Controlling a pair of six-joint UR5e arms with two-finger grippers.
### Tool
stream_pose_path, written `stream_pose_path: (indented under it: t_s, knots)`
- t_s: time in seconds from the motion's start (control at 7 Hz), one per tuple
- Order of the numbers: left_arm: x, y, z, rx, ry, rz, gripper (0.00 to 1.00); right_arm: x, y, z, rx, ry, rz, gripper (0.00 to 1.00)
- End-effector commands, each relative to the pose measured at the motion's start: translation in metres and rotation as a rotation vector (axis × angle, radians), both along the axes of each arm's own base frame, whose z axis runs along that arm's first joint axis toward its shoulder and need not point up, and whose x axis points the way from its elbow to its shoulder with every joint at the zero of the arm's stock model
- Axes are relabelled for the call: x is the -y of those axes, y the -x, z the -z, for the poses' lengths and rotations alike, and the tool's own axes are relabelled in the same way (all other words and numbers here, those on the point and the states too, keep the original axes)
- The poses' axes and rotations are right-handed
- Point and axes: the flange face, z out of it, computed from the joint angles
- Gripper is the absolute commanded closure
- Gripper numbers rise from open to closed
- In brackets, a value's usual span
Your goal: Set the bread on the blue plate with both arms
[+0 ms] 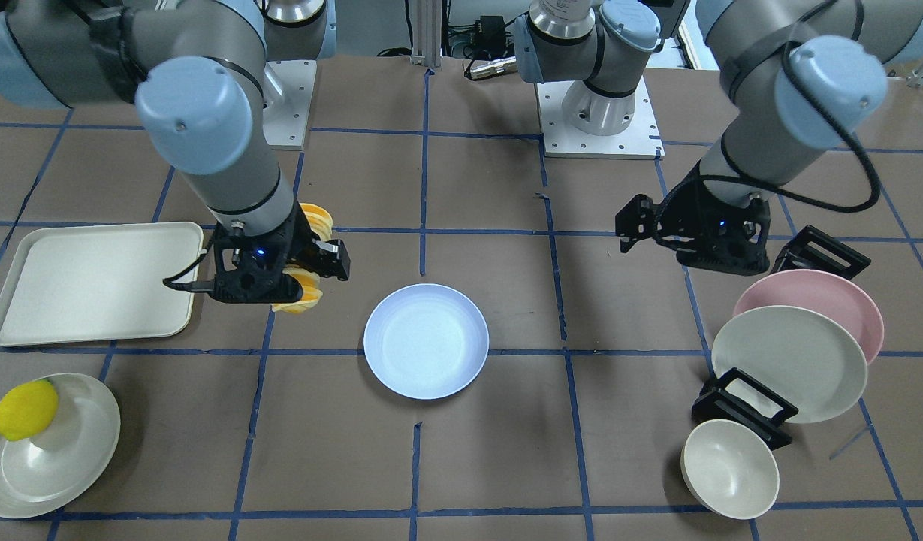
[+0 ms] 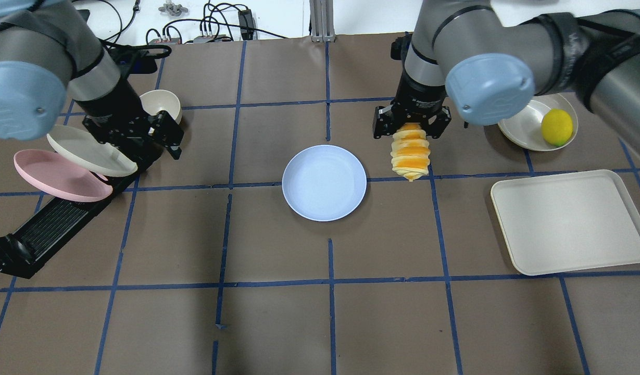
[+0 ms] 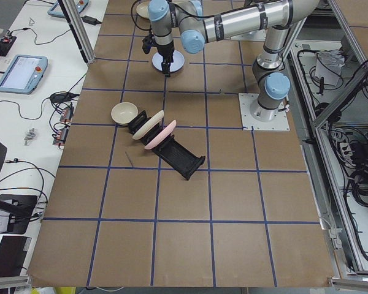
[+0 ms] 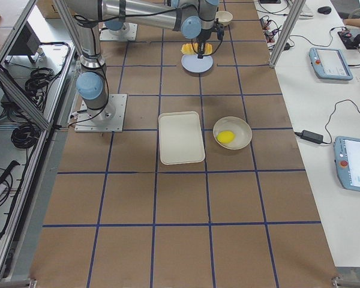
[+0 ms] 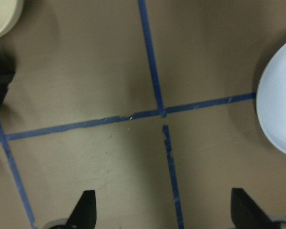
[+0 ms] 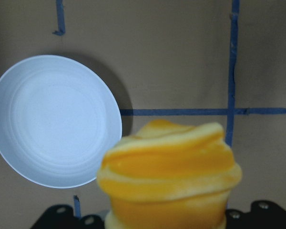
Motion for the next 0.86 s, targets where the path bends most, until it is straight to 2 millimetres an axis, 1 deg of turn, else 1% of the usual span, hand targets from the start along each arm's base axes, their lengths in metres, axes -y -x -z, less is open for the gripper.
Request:
stream_pose_path:
  t_s: [0.0,0.14,0.29,0.43,0.57,0.71]
  knots:
    - [-0.055,-0.003,-0.068,0.116,0.096,-0.004,0.00,0.044,-0.045,0.102,-0.024,0.092,0.020,0.90]
    - [-0.043,-0.002,-0.049,0.075,0.091,-0.026,0.00,0.054,-0.060,0.152,-0.057,0.122,0.027,0.90]
    - [-0.028,0.002,-0.044,0.048,0.111,-0.094,0.00,0.046,-0.080,0.157,-0.078,0.131,-0.004,0.90]
    - [-0.027,0.004,-0.044,0.048,0.111,-0.108,0.00,0.040,-0.093,0.155,-0.067,0.128,0.012,0.90]
    - [-0.027,0.004,-0.044,0.048,0.111,-0.105,0.00,0.029,-0.114,0.157,-0.061,0.124,0.017,0.90]
    - [-0.031,0.005,-0.042,0.048,0.110,-0.104,0.00,0.014,-0.130,0.162,-0.061,0.103,-0.013,0.91]
